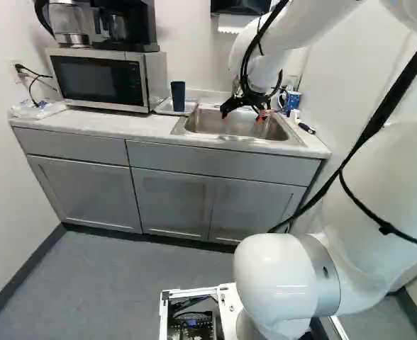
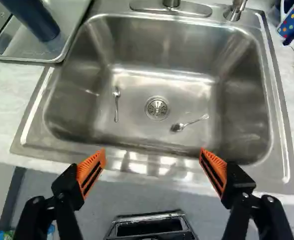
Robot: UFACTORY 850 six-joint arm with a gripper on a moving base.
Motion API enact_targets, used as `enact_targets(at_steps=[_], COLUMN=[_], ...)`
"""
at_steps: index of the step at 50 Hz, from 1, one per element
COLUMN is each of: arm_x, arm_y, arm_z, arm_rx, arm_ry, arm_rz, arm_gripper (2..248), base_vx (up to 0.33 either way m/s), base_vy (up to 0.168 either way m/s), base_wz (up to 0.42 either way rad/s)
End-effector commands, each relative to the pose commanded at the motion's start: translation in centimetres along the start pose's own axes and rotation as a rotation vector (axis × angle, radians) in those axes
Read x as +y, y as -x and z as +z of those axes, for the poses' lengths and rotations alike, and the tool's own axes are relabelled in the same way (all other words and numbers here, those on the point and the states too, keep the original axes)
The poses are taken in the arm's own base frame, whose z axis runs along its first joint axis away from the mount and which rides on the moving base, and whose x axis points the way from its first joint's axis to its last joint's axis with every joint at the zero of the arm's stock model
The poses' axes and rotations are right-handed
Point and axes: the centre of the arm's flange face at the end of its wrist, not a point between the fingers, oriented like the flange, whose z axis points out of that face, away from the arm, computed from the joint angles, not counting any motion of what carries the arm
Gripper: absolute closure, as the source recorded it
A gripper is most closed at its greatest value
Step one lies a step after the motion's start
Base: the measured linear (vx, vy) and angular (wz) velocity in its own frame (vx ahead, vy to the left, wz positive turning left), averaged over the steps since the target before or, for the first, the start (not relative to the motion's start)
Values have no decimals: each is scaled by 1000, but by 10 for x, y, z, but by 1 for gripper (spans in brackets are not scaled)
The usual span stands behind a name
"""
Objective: Rinse the cup and place it in the tray
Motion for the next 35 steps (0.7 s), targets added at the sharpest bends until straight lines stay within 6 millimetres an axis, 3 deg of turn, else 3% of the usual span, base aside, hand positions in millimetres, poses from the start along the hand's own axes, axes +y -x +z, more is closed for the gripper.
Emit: enact_targets(at_steps=[11, 35], arm_x=[0, 0], arm_y=[0, 0], arm_z=[0, 0], arm_rx=[0, 0], arm_ry=[0, 0], arm_rz=[0, 0], arm_gripper=[3, 3], base_vx=[-218, -191], base_vy=[111, 53], base_wz=[-77, -179])
